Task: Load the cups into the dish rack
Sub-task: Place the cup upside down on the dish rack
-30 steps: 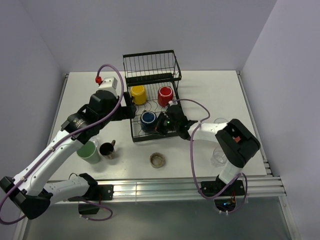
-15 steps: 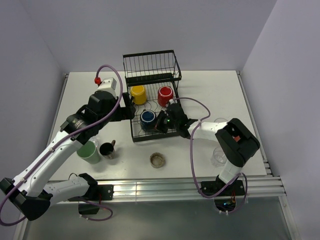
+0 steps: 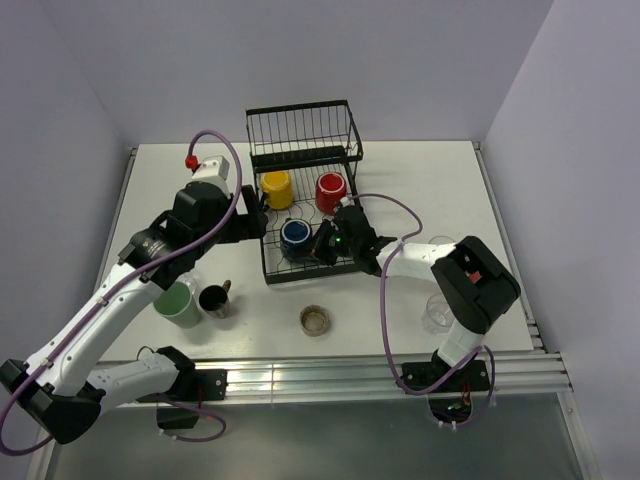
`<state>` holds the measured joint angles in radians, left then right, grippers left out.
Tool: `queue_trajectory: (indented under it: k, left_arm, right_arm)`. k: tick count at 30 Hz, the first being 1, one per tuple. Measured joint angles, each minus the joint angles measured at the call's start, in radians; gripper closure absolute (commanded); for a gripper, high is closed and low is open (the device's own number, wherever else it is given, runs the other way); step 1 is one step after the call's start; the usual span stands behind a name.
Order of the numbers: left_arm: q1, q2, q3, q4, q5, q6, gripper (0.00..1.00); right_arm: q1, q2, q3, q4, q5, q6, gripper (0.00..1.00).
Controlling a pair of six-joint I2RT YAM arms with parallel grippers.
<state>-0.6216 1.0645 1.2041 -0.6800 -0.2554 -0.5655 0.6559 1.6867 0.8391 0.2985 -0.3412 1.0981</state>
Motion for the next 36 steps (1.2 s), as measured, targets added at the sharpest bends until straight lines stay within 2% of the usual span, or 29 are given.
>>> queue_trajectory:
  k: [15, 36]
  left_arm:
    - [0.014, -0.009, -0.006, -0.002, 0.014, 0.003, 0.01]
    - [0.026, -0.010, -0.009, -0.002, 0.027, 0.005, 0.01]
  right_arm:
    - [0.000, 0.023, 0.026, 0.023, 0.004, 0.026, 1.00]
    - [-0.002, 0.134, 0.033, 0.230, 0.055, 0.167, 1.00]
